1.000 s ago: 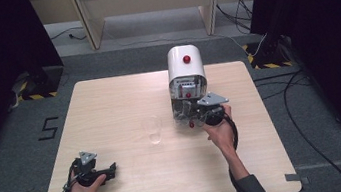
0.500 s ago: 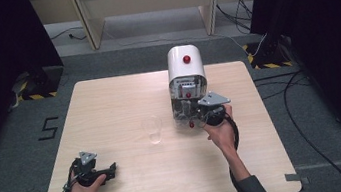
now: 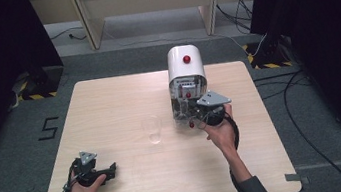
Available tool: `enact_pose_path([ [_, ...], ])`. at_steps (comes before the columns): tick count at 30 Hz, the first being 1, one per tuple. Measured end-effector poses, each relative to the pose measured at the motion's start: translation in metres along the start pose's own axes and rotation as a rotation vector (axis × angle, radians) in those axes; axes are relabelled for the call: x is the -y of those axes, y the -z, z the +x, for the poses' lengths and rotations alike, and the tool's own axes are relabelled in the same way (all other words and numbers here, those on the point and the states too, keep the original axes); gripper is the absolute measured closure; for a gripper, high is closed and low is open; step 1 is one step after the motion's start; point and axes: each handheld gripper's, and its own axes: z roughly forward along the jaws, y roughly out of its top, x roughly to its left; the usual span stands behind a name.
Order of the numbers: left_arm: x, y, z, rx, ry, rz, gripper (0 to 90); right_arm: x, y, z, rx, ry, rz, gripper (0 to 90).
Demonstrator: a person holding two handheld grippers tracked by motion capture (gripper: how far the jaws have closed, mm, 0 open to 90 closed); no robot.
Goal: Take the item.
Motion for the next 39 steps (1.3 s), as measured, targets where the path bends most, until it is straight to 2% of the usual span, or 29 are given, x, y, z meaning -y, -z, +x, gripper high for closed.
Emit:
enact_pose_path([
  [10, 0.0, 0.0, 0.0, 0.0, 0.0, 0.0, 0.0, -0.012, 0.001, 0.015, -0.042, 0.033, -0.033, 90.0],
  [27, 0.0, 0.0, 0.0, 0.0, 0.0, 0.0, 0.0, -0.03, -0.014, 0.048, -0.117, 0.074, -0.055, 90.0],
  [39, 0.0, 0.0, 0.0, 0.0, 0.0, -0.001, 0.0, -0.034, -0.026, 0.069, -0.164, 0.097, -0.052, 90.0],
])
